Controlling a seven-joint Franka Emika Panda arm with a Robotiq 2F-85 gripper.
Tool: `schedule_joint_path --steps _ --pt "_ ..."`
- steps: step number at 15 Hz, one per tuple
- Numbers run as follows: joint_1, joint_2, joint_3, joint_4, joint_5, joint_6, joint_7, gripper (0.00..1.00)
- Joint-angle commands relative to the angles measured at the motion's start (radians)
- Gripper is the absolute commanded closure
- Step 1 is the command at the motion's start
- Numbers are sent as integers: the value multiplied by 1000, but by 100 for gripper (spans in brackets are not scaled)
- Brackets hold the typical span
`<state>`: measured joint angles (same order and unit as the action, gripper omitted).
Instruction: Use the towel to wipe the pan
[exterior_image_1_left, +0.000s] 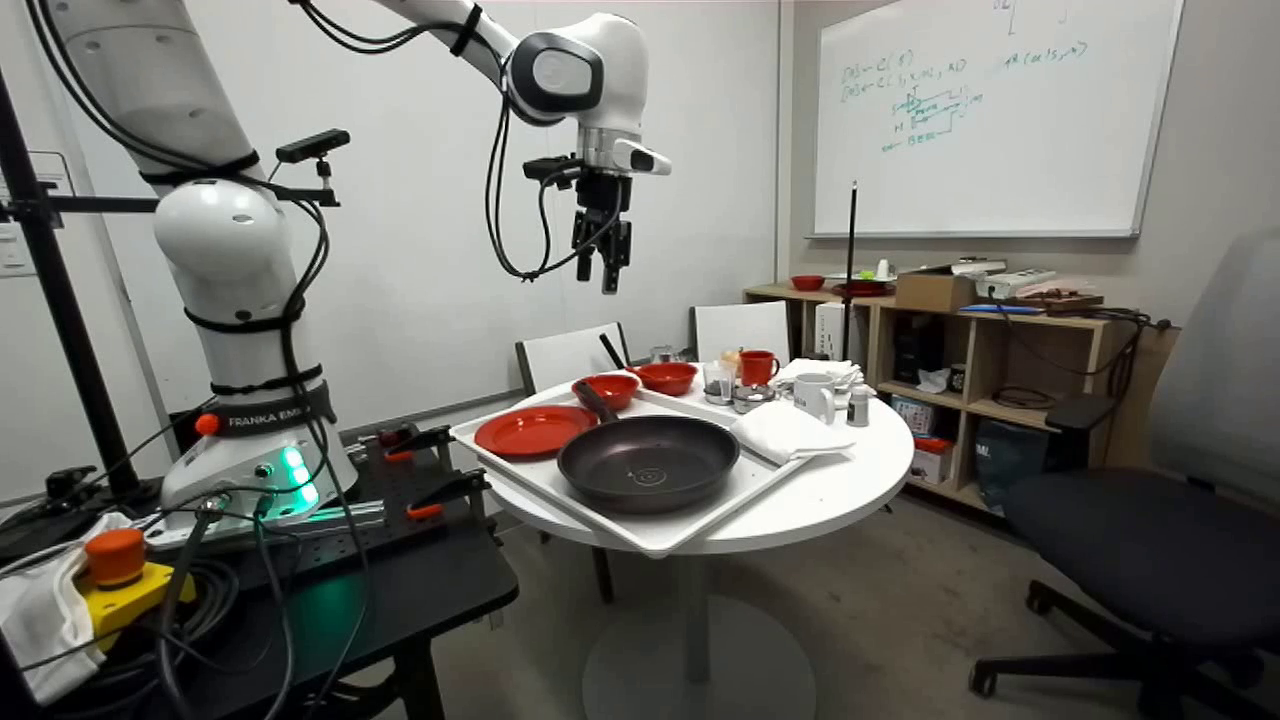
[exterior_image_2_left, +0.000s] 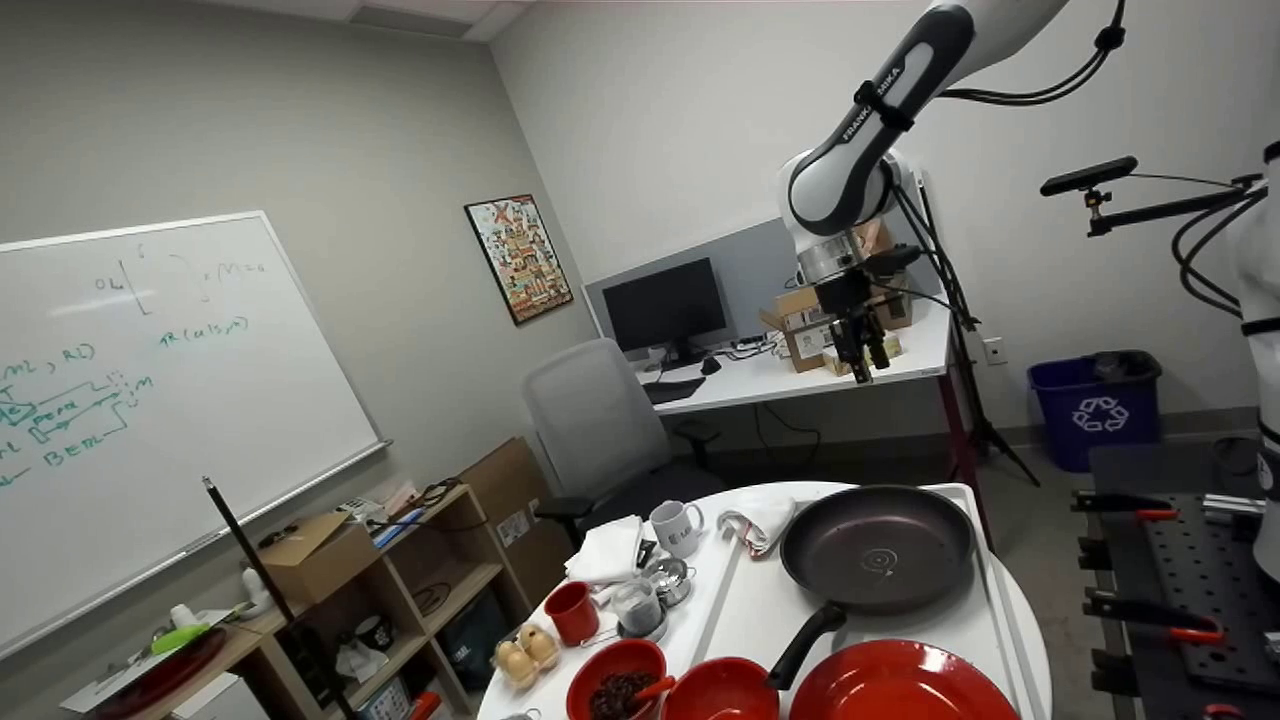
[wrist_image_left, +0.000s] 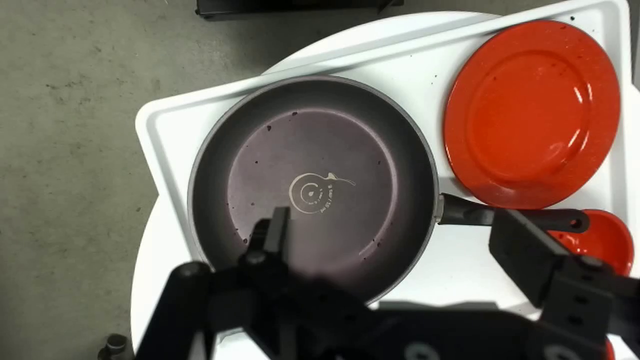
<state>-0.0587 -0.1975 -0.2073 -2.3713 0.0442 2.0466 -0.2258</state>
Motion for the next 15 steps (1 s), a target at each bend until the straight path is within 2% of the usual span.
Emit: schedule_joint_path --steps 1,6,11,15 --pt "-20 1 19 1 4 -2 -4 0" --pt "-20 1 19 1 4 -2 -3 0" --pt "-13 192 37 155 62 0 46 0" --pt "-23 362 60 292 56 69 160 0"
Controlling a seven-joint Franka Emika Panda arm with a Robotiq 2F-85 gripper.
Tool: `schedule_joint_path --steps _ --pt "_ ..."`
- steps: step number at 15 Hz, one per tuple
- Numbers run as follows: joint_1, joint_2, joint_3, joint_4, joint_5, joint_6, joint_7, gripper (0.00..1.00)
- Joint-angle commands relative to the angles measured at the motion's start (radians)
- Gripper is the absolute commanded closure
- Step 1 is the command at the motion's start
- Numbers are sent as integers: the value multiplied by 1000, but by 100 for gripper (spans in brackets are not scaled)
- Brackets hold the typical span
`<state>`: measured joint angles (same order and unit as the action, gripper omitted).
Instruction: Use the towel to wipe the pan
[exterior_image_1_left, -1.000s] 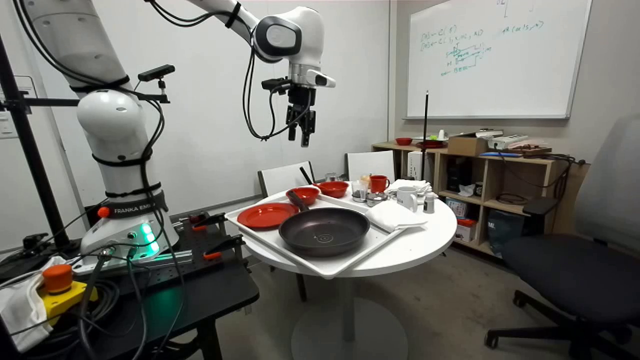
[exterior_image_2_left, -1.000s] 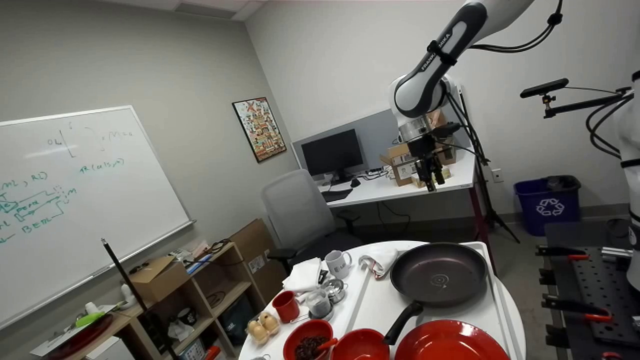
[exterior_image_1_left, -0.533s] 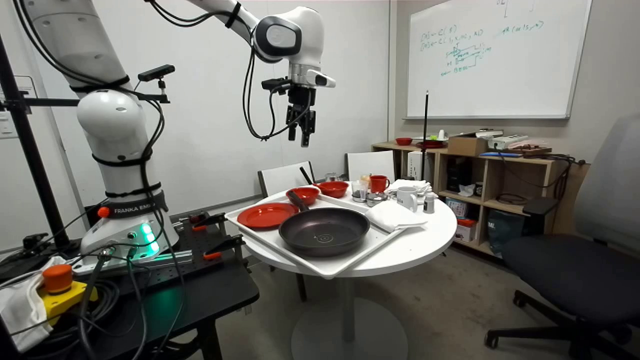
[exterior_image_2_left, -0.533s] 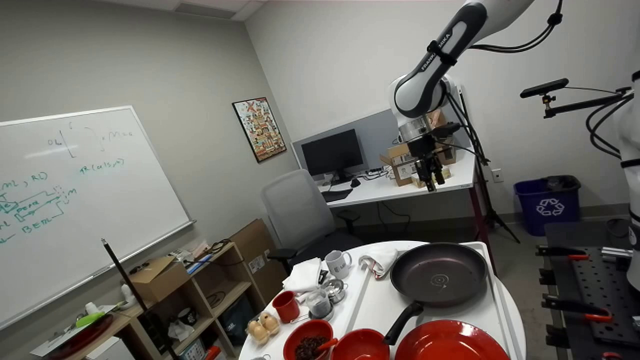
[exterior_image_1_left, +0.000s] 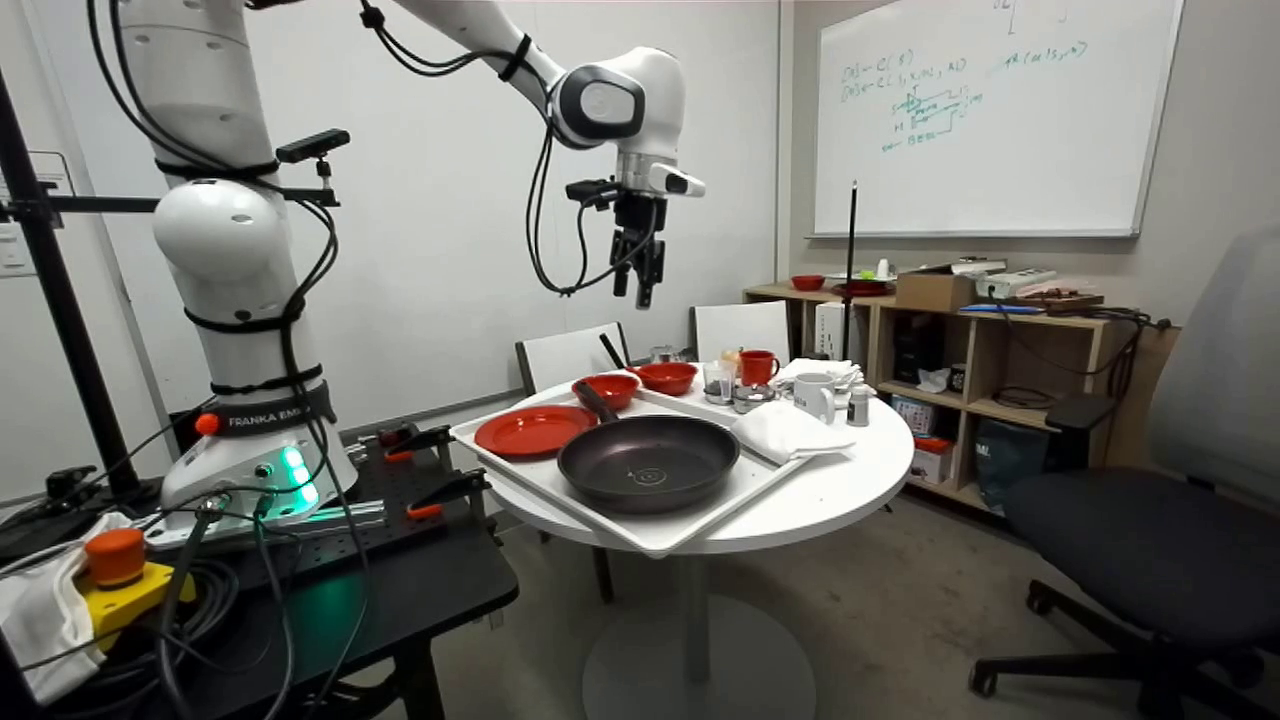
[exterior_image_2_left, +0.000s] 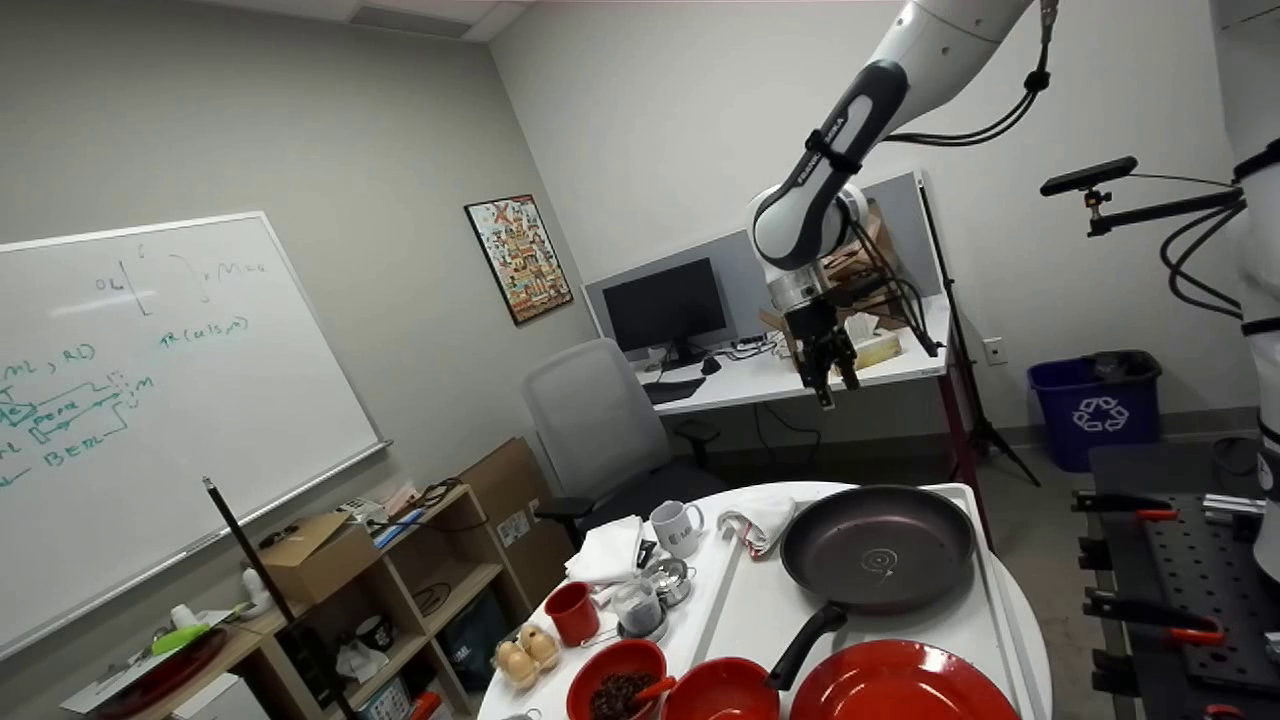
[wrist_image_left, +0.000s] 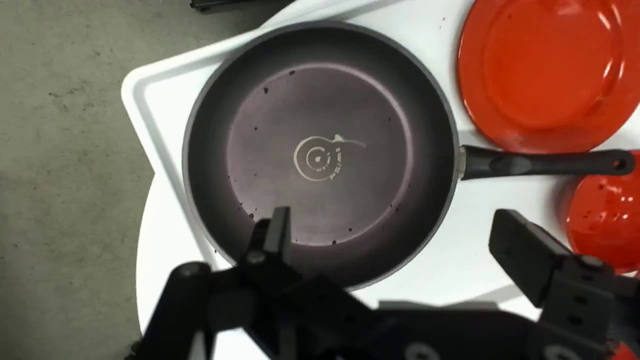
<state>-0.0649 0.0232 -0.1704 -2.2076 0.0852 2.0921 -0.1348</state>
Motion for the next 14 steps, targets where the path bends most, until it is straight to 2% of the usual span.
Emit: schedule_joint_path --steps 1,6,11,14 --pt "-20 184 25 165 6 53 100 0" --pt "-30 356 19 326 -9 151 241 0" --pt "-65 531 15 520 18 117 345 0" --pt "-93 623 28 630 37 76 358 0"
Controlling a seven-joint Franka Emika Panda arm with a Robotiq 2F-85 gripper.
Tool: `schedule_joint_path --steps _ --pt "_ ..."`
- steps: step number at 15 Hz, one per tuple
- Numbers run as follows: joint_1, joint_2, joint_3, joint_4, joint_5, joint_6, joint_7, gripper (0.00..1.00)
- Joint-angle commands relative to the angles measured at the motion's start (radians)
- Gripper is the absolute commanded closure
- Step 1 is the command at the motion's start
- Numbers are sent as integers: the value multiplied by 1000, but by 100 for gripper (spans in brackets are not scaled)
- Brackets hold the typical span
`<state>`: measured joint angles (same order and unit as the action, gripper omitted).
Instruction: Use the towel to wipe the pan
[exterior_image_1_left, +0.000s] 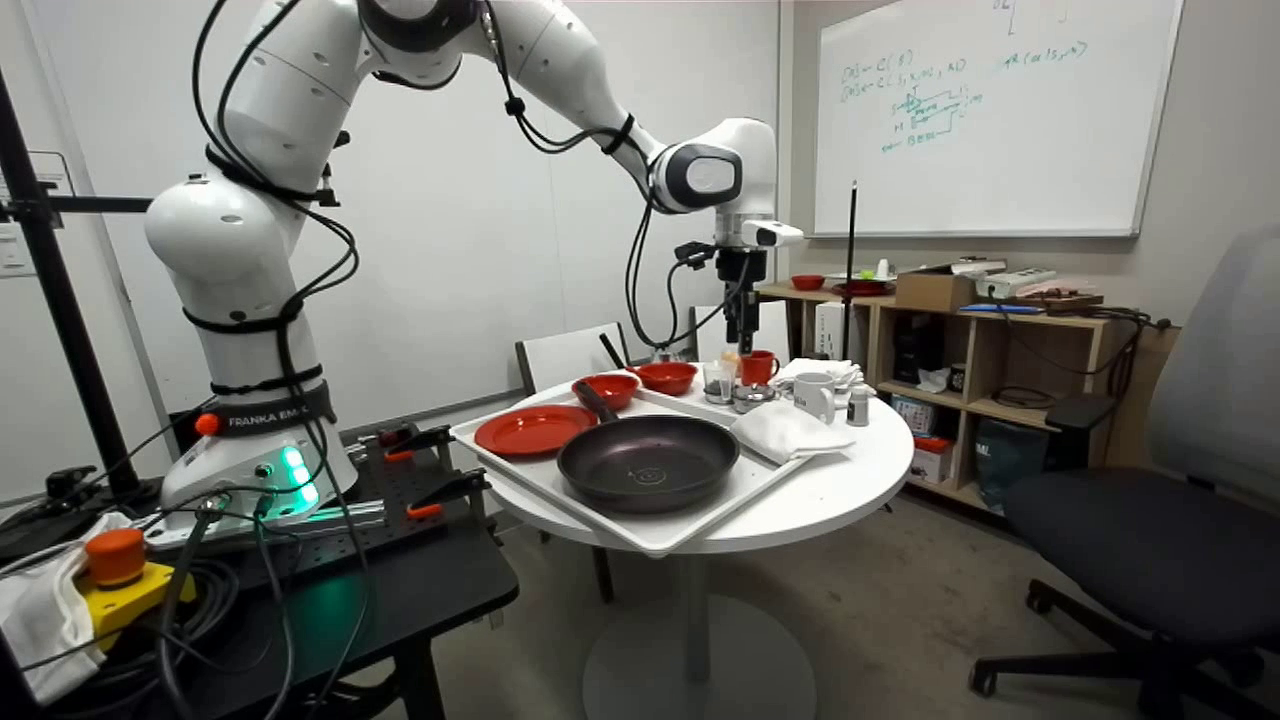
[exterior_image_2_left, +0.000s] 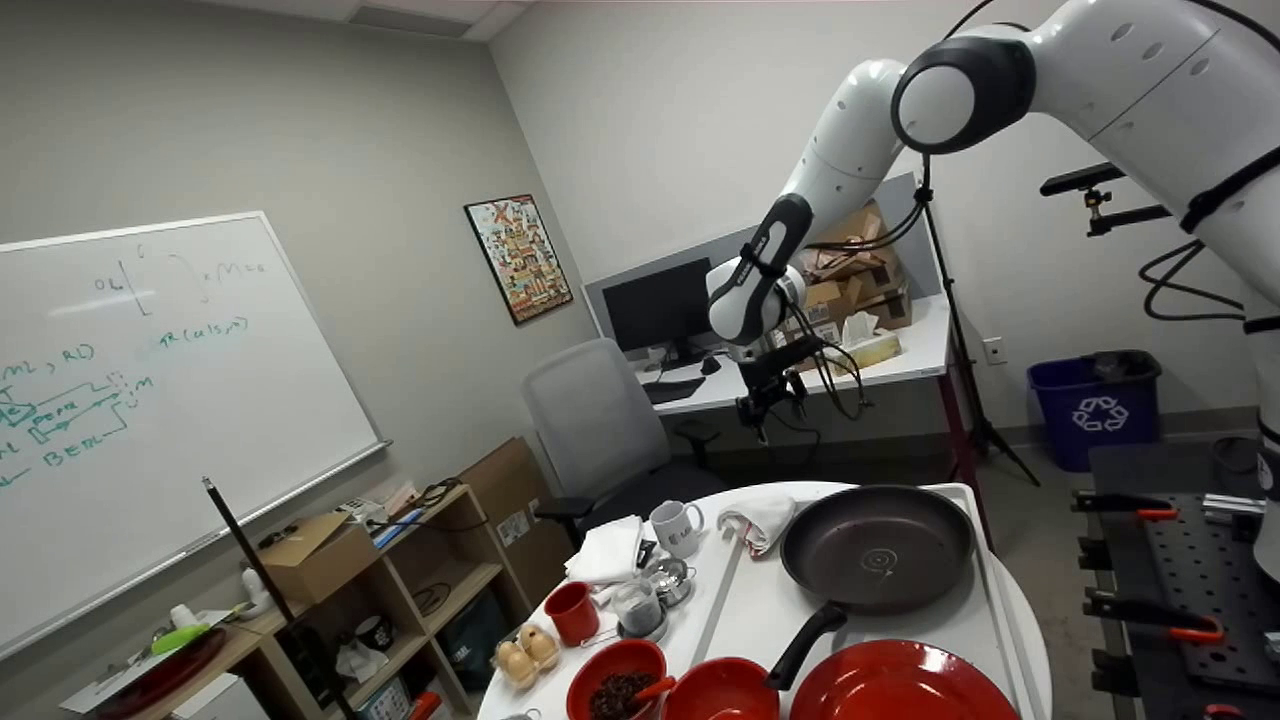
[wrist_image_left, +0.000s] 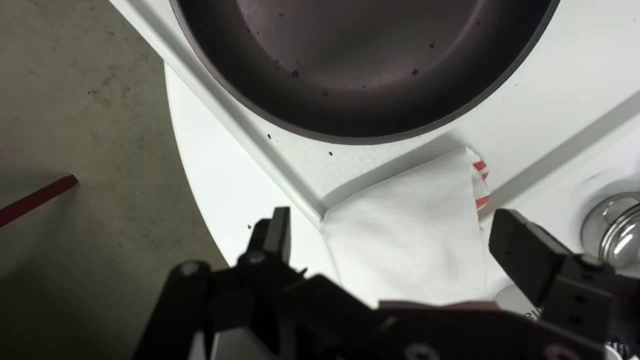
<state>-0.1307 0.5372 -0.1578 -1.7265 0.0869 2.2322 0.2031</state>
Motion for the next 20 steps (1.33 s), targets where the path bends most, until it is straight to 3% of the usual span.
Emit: schedule_joint_path --steps 1,5,10,15,20 --pt "-36 136 23 188 43 -81 12 0" --pt "-67 232 67 339 92 -196 -16 0" --pt "-48 365 64 501 66 -277 25 0" --pt "-20 477 25 570 6 -230 60 0" --pt "4 507 1 553 -61 -73 47 0"
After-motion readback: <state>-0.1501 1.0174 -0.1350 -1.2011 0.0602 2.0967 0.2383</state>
